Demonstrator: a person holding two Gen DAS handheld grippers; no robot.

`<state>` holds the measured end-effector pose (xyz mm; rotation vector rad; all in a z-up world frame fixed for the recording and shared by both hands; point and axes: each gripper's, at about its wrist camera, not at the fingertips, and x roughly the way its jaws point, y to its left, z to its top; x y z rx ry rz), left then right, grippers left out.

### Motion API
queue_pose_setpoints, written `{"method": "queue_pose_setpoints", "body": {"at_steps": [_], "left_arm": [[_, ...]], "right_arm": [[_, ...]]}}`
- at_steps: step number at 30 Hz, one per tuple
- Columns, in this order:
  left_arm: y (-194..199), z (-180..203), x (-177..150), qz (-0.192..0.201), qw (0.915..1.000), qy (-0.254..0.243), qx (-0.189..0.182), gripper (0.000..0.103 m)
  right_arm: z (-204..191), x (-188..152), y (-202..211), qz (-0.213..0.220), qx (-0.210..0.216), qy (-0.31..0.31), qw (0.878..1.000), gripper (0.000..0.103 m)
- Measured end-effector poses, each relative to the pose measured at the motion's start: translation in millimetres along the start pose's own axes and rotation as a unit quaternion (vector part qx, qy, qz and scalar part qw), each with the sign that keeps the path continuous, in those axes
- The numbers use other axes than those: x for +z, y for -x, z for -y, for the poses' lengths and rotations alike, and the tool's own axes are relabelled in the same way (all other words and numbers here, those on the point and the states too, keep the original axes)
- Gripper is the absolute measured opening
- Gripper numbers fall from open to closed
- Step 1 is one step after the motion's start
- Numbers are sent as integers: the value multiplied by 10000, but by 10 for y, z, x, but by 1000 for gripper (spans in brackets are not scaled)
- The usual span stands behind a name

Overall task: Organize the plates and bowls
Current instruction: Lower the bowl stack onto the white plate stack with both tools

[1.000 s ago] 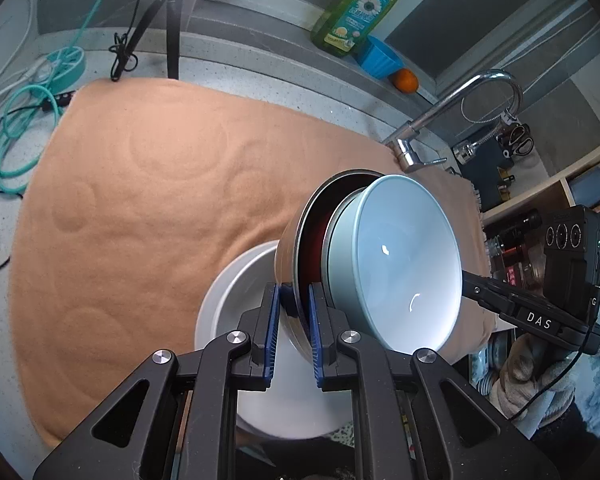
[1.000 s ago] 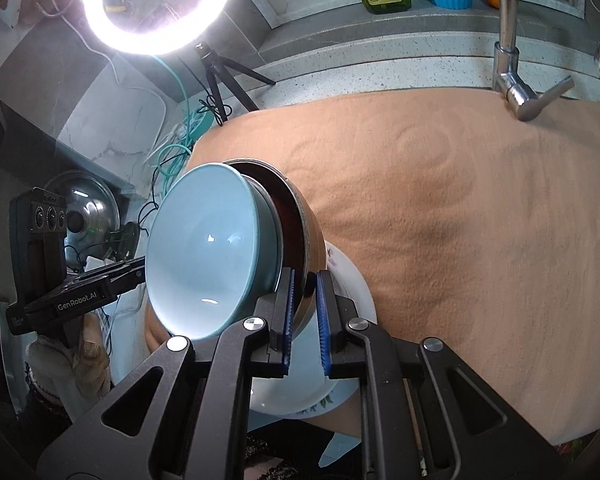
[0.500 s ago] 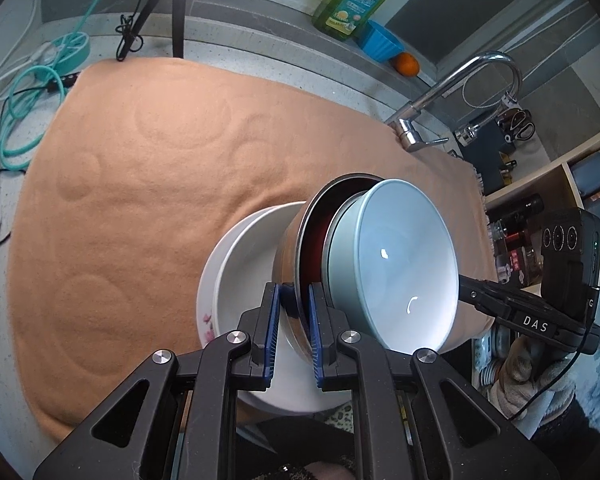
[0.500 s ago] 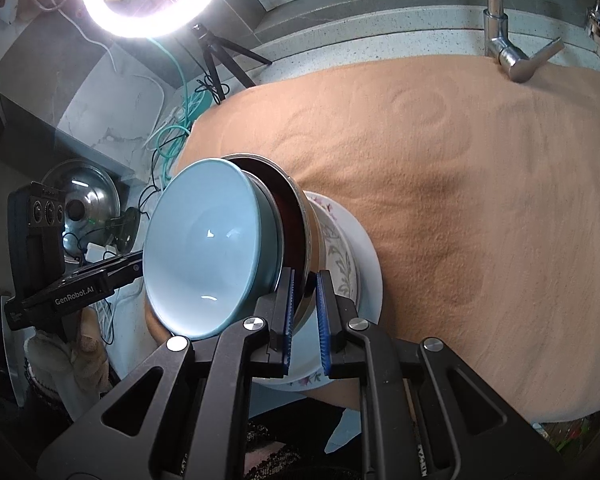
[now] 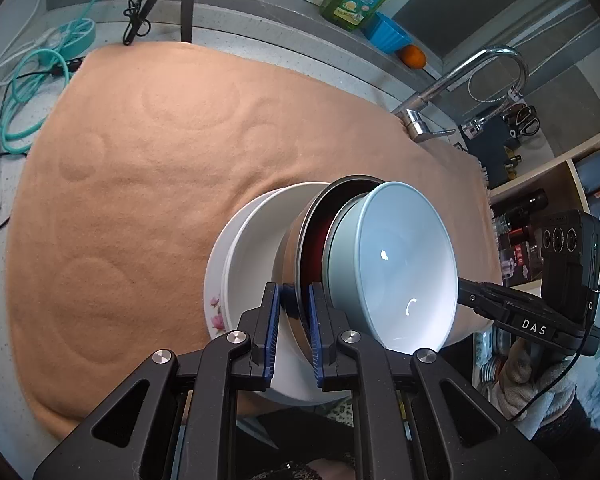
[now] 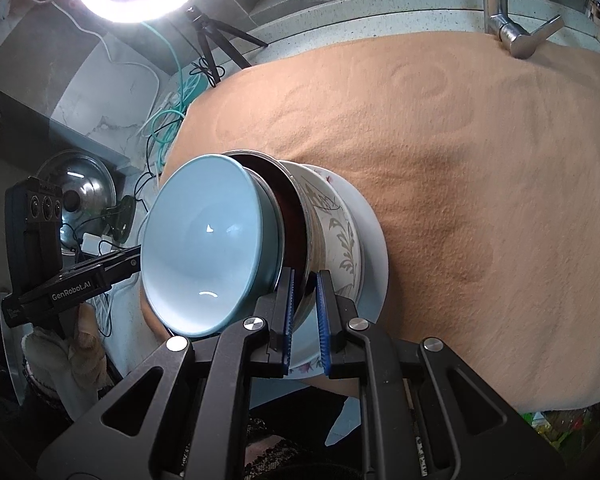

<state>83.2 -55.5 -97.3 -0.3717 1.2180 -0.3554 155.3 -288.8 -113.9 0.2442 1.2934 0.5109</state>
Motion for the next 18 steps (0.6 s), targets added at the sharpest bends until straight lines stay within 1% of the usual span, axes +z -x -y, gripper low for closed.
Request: {"method": "queue_pose_setpoints", "body": {"at_steps": [18], "left_arm": [[-17,-22,-33,-33,10000,11,-6,11]], "right_arm": [[-25,-7,4,12,20,26,10000,13]]}}
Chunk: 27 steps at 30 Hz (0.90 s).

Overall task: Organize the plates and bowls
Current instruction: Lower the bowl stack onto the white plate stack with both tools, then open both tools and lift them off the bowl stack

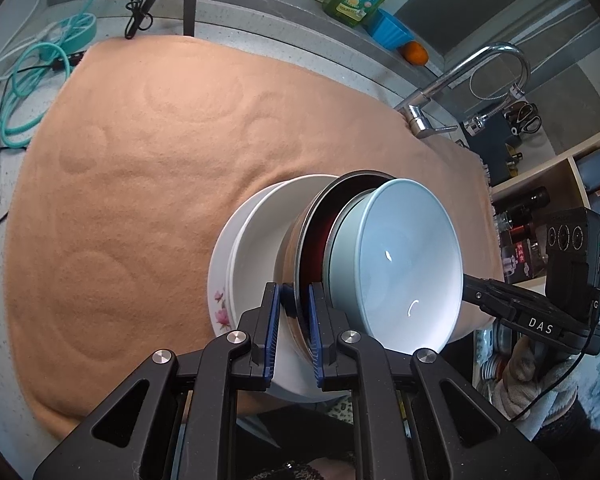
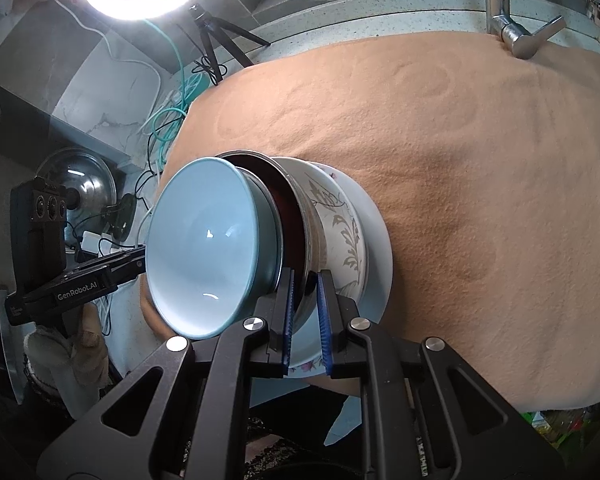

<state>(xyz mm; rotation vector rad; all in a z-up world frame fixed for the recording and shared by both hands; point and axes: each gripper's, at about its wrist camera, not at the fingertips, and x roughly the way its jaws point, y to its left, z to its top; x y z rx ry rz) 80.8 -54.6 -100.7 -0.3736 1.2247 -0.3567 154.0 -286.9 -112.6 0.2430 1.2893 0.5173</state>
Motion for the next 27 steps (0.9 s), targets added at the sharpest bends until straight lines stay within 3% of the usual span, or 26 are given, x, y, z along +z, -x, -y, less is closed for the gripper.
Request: {"method": "queue_pose_setpoints", "body": {"at_steps": [12,16,27], "left_arm": [[109,22,-38,205,9997,-73,118,13],[158,39,-41,302,9994,-107,153,13],[313,239,-103,678,9964,-415,307,15]], "right_arm": [[-75,-55,106,254,-317,230,9989,14],[-87,-72,186,406,-449,313,9977,30],[-290,-172,393,893,-990,832,9876,48]]}}
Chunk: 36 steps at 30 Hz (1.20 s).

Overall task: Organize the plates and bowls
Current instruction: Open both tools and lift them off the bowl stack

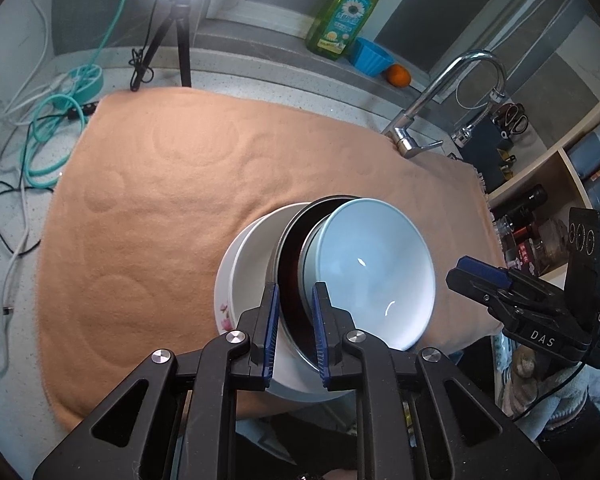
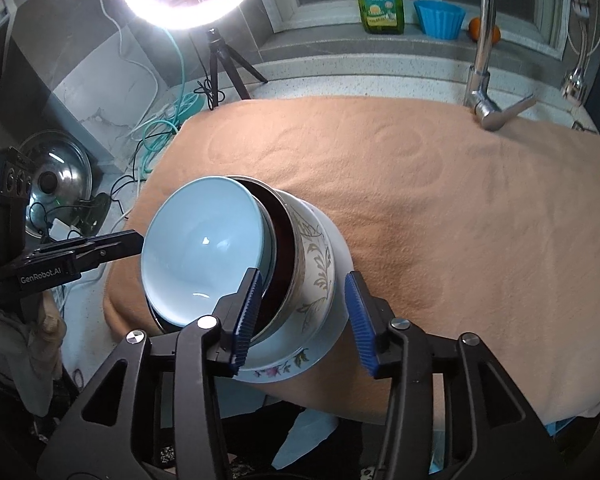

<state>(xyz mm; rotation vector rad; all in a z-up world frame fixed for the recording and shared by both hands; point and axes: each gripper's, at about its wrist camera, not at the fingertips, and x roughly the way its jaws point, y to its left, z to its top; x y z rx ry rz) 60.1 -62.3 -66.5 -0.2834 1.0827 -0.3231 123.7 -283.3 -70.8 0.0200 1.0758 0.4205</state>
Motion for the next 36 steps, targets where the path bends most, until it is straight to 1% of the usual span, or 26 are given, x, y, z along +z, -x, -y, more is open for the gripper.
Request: {"method": "queue_pose_setpoints", "body": {"at_steps": [2,3,4,5,7,9,11,12,13,15,17,18,19,21,26,28,30,36], "left_arm": [[31,46,-10,76,9999,-85,41,20],[45,71,-16,118,9998,-130,63,25],[57,96,-22,154,9997,-166,89,27],[66,109,-31,178,9996,-194,107,28],[79,139,-45,217,9994,-242,134,28],[90,164,-63,237,9993,-249,149,31],[102,174,-74,268,9992,-234,161,36],[111,177,-78,289,9992,-224,181,40],[124,179,-83,331,9990,-219,206,42],[146,201,-94,401,9986,-239,266,42],[175,219,-108,483,9980,-260,328,45],[191,225,-116,531,9976,-258,366,51],[204,229,-127,578,9972,-259,403,56],[224,245,-143,659,9962,-299,489,59],[223,273,-165,707,9948,-391,619,60],[216,280,-169,684,9949,-395,623,63],[210,288,-174,691,9946,-396,664,64],[200,273,-160,661,9948,-343,698,64]], "right_arm": [[-32,-2,41,104,-65,57,9999,52],[-43,-3,60,153,-92,84,9998,55],[-56,-2,75,196,-115,103,9997,58],[-67,-7,87,230,-132,116,9996,60],[-89,-14,110,313,-169,141,9993,67],[-101,-19,131,376,-195,150,9990,68],[-117,-27,144,416,-237,157,9987,70],[-125,-32,148,441,-259,161,9986,72],[-134,-36,158,474,-291,168,9983,75],[-157,-49,175,552,-365,205,9976,76],[-172,-58,195,620,-421,217,9970,76],[-177,-65,210,669,-447,215,9965,78],[-184,-72,220,704,-466,219,9962,82],[-202,-83,241,793,-521,255,9952,87],[-229,-114,258,853,-559,259,9944,89],[-233,-113,250,837,-557,262,9946,92],[-238,-113,254,857,-569,272,9943,94],[-251,-123,290,918,-620,297,9934,94]]}}
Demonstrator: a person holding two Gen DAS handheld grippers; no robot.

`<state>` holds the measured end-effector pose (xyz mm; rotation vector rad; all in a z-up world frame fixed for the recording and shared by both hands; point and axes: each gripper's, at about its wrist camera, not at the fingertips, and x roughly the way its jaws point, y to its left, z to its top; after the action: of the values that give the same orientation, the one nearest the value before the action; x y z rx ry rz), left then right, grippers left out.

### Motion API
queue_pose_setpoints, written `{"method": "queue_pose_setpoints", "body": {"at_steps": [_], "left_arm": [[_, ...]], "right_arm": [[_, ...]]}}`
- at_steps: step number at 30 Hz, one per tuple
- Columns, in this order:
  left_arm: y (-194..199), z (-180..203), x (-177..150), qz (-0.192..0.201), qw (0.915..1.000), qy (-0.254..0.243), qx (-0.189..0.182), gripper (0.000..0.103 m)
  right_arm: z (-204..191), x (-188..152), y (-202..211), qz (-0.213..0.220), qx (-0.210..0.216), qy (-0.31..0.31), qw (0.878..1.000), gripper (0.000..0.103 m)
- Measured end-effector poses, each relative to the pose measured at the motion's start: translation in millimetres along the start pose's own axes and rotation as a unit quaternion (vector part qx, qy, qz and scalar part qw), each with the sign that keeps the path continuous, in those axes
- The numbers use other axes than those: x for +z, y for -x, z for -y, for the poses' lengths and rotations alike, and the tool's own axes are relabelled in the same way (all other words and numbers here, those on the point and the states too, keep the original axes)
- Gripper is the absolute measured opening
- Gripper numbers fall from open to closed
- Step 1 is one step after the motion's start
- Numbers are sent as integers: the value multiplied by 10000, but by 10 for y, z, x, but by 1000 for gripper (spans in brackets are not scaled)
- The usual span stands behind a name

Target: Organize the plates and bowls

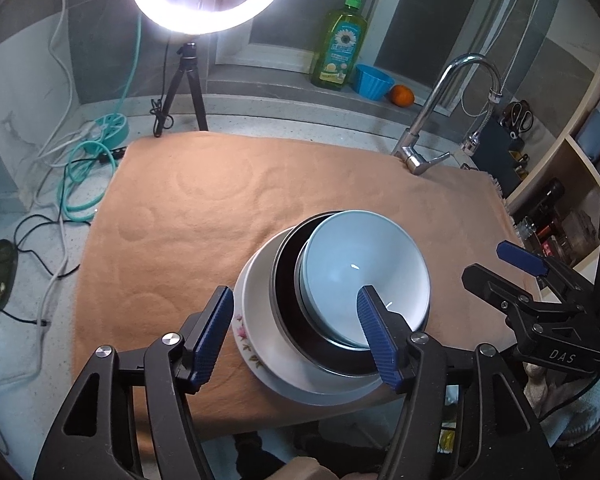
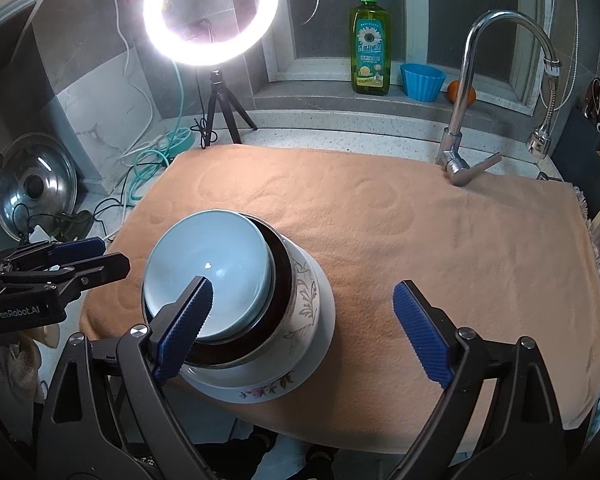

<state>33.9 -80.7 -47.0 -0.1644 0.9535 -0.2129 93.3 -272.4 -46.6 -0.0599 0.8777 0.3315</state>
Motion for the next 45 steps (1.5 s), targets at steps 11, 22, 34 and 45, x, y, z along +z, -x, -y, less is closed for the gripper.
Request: {"method": "queue_pose_setpoints", "body": {"at_steps": [11,22,34,45], "left_arm": [[38,22,6,14,10000,-10,-51,64],[43,15,-2,-17,10000,63,-49,64],[54,46,2,7,9999,75,-153,64],[54,44,25,97,9999,14,-79,64]], "right_arm": [[2,6,23,16,-18,-16,10000,94],[-33,1,33,0,-14,-2,10000,94],[-49,3,27,6,-45,41,10000,94],[-48,7,17,-14,-31,27,10000,94]]}}
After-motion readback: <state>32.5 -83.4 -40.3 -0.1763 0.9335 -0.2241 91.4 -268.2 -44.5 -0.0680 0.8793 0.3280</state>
